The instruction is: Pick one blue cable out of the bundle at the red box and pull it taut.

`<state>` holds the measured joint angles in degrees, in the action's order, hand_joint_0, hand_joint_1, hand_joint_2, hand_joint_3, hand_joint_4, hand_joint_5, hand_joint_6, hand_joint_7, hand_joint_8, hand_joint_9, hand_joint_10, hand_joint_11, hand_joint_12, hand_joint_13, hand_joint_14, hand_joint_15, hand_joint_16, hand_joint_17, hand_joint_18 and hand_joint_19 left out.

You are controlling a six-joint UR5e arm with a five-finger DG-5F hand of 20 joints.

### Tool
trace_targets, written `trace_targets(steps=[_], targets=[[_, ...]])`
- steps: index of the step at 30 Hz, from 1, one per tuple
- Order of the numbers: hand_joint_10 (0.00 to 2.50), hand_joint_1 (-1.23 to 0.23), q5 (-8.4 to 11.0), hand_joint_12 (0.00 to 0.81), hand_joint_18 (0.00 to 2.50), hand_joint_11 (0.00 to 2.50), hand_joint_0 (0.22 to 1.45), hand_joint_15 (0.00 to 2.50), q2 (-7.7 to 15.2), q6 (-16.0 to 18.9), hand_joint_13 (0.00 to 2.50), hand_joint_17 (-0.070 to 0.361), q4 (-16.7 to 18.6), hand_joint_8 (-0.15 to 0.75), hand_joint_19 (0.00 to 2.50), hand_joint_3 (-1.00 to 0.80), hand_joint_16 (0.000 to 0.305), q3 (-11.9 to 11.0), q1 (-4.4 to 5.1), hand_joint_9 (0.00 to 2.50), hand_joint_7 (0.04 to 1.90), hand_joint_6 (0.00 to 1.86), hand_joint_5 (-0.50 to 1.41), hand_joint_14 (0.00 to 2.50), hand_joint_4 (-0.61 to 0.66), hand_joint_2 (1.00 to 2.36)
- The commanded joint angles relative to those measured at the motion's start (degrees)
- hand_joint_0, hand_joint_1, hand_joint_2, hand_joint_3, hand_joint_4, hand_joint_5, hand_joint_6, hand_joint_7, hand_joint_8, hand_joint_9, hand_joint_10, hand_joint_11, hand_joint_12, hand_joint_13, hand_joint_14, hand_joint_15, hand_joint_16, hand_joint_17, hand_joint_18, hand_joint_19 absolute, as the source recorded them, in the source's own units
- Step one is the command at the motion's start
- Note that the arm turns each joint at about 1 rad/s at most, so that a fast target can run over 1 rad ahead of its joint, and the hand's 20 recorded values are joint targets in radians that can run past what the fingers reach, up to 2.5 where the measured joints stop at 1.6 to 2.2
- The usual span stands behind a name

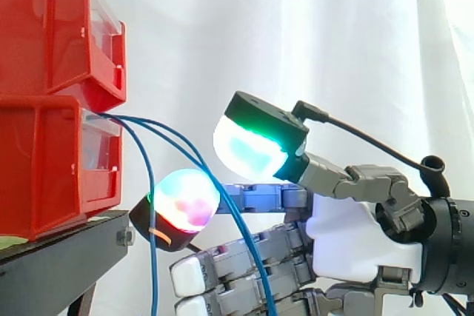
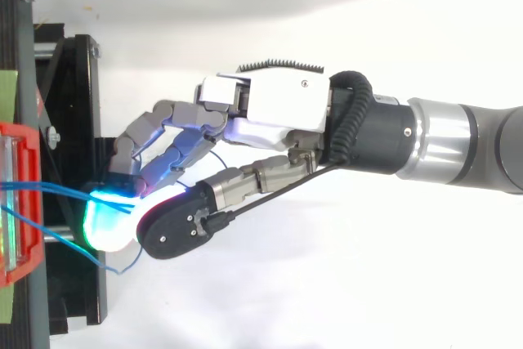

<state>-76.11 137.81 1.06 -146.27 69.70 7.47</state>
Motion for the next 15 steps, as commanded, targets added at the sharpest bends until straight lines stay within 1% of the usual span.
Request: trace_targets(steps=[1,4,5,9,10,12,13,14,15], targets=[[0.01,-0.65,0.00,0.373,0.66,0.45,0.59,0.38,0.00,-0.09,0.83,0.109,-0.51,0.370,0.45,-0.39,0.049,0.00,-0.18,0.87,0.66,0.93,-0.15,0.01,0.06,1.01],[0.01,-0.73,0.00,0.365,0.70,0.53,0.63,0.37,0.00,-0.36,0.84,0.108,-1.39,0.368,0.43,-0.35,0.048,0.00,-0.35,0.88,0.62,0.95,-0.15,0.01,0.05,1.01],[0.01,-0.73,0.00,0.365,0.70,0.54,0.64,0.37,0.00,-0.36,0.84,0.109,-1.39,0.367,0.43,-0.35,0.048,0.00,-0.35,0.88,0.62,0.95,-0.15,0.01,0.04,1.01],[0.00,-0.79,0.00,0.361,0.73,0.59,0.68,0.37,0.00,-0.36,0.85,0.106,-1.48,0.367,0.41,-0.32,0.047,0.00,-0.44,0.89,0.62,0.97,-0.15,0.01,-0.03,1.02],[0.00,-0.82,0.00,0.359,0.74,0.59,0.71,0.36,0.00,-0.36,0.85,0.106,-1.48,0.367,0.40,-0.32,0.047,0.00,-0.44,0.89,0.64,0.97,-0.15,0.01,-0.06,1.02],[0.01,-0.85,0.00,0.359,0.75,0.60,0.73,0.36,0.00,-0.36,0.85,0.105,-1.48,0.362,0.40,-0.35,0.047,0.08,-0.44,0.89,0.64,0.97,-0.15,0.01,-0.07,1.01],[0.01,-0.87,0.00,0.358,0.76,0.60,0.71,0.37,0.00,-0.36,0.85,0.105,-1.48,0.360,0.40,-0.42,0.047,0.00,-0.53,0.89,0.60,0.97,-0.15,0.01,-0.02,1.01],[0.01,-0.87,0.00,0.359,0.76,0.60,0.70,0.37,0.00,-0.36,0.85,0.105,-1.48,0.357,0.40,-0.42,0.047,0.00,-0.53,0.89,0.59,0.97,-0.15,0.01,-0.01,1.01],[0.00,-0.86,0.00,0.358,0.74,0.61,0.67,0.37,0.00,-0.36,0.84,0.106,-1.48,0.358,0.41,-0.46,0.047,0.00,-0.53,0.90,0.60,0.96,-0.14,0.01,0.04,1.00]])
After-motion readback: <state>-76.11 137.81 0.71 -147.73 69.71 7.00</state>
